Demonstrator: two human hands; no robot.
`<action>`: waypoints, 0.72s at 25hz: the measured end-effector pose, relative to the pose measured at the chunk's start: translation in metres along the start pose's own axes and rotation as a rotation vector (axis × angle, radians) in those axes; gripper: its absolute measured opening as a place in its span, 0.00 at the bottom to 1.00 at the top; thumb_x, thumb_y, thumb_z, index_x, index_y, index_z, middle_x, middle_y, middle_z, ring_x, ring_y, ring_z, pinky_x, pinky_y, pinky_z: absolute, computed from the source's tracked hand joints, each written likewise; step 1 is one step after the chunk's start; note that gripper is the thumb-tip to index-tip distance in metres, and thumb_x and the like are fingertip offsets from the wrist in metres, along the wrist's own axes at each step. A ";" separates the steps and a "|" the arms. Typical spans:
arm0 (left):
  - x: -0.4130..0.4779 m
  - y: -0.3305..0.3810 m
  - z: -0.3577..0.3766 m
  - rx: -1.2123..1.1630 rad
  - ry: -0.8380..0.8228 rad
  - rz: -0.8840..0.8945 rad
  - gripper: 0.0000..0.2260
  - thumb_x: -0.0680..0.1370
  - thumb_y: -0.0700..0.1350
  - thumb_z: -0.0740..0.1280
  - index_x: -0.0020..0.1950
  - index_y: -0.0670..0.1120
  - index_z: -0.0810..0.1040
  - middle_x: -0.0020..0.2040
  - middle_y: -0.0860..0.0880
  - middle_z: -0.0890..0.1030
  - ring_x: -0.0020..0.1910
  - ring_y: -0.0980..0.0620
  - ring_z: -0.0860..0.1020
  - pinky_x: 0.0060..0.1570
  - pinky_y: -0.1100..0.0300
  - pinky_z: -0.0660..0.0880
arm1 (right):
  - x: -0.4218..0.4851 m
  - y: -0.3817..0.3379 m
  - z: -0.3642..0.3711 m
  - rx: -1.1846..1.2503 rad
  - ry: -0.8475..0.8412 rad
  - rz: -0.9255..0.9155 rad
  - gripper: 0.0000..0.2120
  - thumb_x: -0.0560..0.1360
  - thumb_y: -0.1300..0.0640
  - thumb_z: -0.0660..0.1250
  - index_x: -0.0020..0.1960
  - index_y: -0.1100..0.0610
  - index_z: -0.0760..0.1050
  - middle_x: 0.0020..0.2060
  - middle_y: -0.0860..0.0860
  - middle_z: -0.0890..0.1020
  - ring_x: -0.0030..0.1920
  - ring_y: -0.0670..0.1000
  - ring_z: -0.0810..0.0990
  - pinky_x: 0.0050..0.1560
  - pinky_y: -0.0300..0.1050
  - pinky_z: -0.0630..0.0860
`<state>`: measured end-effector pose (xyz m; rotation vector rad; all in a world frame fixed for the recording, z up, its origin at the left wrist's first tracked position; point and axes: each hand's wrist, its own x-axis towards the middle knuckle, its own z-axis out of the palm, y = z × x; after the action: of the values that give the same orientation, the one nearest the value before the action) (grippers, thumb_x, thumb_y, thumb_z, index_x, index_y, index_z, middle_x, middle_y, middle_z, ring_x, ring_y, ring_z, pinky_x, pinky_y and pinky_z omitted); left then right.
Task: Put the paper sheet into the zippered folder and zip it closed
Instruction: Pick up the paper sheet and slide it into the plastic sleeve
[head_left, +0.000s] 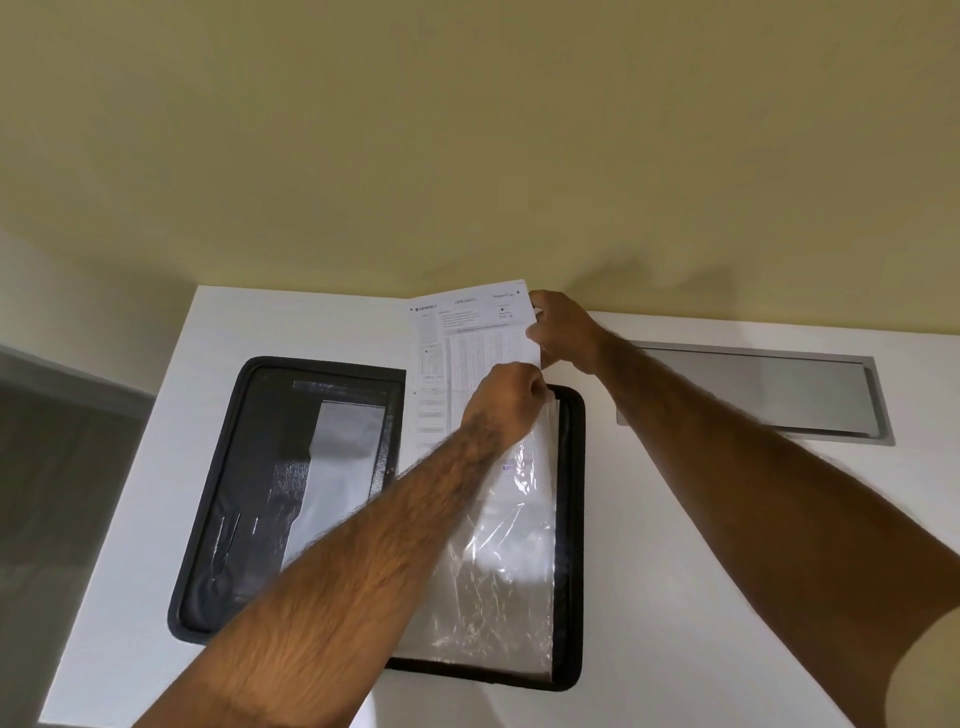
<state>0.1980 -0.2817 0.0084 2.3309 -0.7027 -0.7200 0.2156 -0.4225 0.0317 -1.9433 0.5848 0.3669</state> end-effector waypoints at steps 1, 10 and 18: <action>0.002 0.001 0.000 0.008 0.007 -0.013 0.10 0.80 0.44 0.67 0.45 0.40 0.84 0.45 0.46 0.85 0.44 0.49 0.82 0.49 0.51 0.80 | -0.001 0.002 -0.001 0.016 -0.008 0.005 0.25 0.73 0.74 0.54 0.67 0.64 0.73 0.60 0.61 0.81 0.56 0.62 0.82 0.45 0.66 0.83; 0.006 0.001 0.001 0.038 0.034 -0.027 0.13 0.81 0.42 0.61 0.48 0.41 0.85 0.44 0.44 0.85 0.40 0.49 0.81 0.41 0.55 0.79 | -0.008 0.045 0.001 0.107 -0.184 0.131 0.13 0.75 0.65 0.66 0.51 0.48 0.80 0.38 0.51 0.86 0.35 0.50 0.84 0.39 0.46 0.84; 0.003 -0.006 0.007 0.000 -0.026 0.004 0.10 0.79 0.35 0.64 0.51 0.42 0.86 0.51 0.46 0.86 0.50 0.50 0.82 0.55 0.54 0.80 | 0.017 0.006 0.008 -0.057 -0.044 0.075 0.21 0.76 0.74 0.57 0.67 0.65 0.75 0.63 0.64 0.76 0.57 0.66 0.80 0.52 0.63 0.82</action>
<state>0.1971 -0.2823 -0.0014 2.3240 -0.7183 -0.7498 0.2266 -0.4216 0.0154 -1.9661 0.6259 0.4766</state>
